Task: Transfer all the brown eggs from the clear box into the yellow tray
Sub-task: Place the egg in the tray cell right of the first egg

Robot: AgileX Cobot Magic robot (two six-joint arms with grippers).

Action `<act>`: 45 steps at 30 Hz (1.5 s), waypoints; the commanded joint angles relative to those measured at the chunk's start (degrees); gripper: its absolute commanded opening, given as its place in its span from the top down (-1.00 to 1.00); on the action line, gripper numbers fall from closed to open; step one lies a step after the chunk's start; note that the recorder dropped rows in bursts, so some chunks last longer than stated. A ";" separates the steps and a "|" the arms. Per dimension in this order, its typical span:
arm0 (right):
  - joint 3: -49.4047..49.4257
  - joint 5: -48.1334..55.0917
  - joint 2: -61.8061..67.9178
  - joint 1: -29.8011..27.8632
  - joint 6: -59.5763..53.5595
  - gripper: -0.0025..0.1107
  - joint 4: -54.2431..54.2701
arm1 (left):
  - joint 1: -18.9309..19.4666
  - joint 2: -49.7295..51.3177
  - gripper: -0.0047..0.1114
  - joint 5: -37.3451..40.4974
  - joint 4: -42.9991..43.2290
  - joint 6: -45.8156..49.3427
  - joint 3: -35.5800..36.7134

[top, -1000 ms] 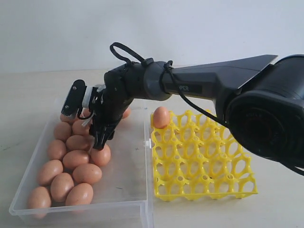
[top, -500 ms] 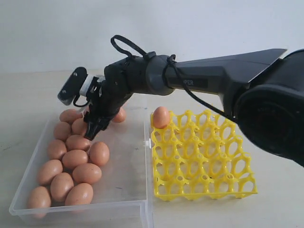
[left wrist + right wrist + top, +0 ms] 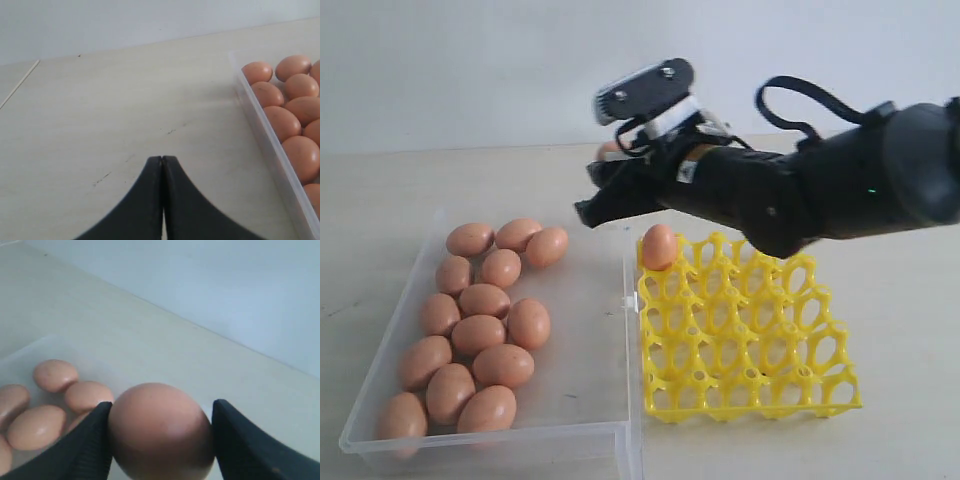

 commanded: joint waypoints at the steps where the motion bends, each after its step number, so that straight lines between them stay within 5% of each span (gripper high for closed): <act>1: 8.01 -3.30 -4.23 -3.56 2.08 0.96 7.85 | -0.43 -0.32 0.92 -0.52 -0.14 -0.25 -0.23; 15: 10.88 -0.30 -0.38 -6.80 6.47 0.96 14.24 | -0.43 -0.32 0.92 -0.52 -0.14 -0.25 -0.23; 33: 10.88 -5.02 4.22 -6.80 7.51 0.94 6.21 | -0.43 -0.32 0.92 -0.52 -0.14 -0.25 -0.23; 45: 10.41 -4.52 4.22 -6.94 7.51 0.12 4.87 | -0.43 -0.32 0.92 -0.52 -0.14 -0.25 -0.23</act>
